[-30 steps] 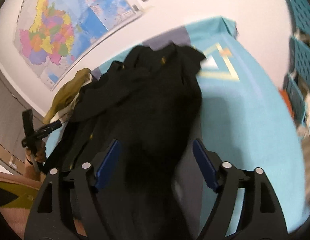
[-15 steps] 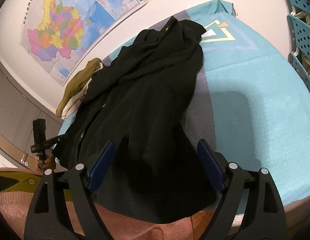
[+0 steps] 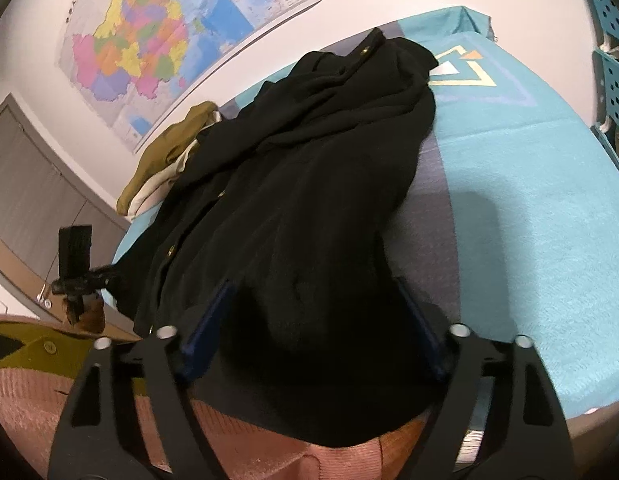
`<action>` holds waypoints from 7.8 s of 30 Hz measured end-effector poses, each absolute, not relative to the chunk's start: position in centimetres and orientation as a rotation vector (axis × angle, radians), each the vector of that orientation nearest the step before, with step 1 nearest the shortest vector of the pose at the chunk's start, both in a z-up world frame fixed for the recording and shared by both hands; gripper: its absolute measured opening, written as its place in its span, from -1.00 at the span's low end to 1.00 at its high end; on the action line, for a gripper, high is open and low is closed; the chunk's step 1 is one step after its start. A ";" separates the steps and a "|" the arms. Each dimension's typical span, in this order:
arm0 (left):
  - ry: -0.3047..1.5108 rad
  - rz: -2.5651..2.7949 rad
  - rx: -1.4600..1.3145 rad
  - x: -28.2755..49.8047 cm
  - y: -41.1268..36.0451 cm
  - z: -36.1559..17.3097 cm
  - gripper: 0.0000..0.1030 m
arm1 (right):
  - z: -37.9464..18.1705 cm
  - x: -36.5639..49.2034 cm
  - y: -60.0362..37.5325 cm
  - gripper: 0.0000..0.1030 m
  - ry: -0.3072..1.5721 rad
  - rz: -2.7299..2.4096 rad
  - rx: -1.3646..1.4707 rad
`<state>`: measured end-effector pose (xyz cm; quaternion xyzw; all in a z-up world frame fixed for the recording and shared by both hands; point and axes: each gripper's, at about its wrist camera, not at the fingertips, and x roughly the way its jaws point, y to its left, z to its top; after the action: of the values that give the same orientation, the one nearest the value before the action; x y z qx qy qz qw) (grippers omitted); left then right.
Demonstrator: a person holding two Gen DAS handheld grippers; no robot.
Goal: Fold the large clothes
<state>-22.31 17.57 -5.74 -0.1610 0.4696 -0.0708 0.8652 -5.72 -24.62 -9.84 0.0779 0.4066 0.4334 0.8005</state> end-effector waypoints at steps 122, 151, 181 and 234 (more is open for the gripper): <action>0.799 -0.069 -0.009 -0.9 18.9 0.5 0.47 | 1.2 10.9 -11.0 0.13 0.598 0.766 -0.035; 0.719 -0.107 -0.434 -11.2 24.7 1.4 -0.92 | 2.2 0.5 -24.6 -0.90 0.450 0.760 0.103; 0.943 -0.074 0.043 -1.5 15.2 -2.1 0.30 | -4.4 4.6 -6.6 0.00 0.716 0.822 -0.358; 0.668 -0.044 -0.039 -9.0 13.8 2.2 0.30 | -4.6 2.2 -11.8 0.10 0.623 0.872 -0.054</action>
<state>-9.05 13.78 2.22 -0.0191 0.3279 -0.0215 0.9443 2.21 -11.79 -4.62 -0.0256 0.2966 0.4153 0.8596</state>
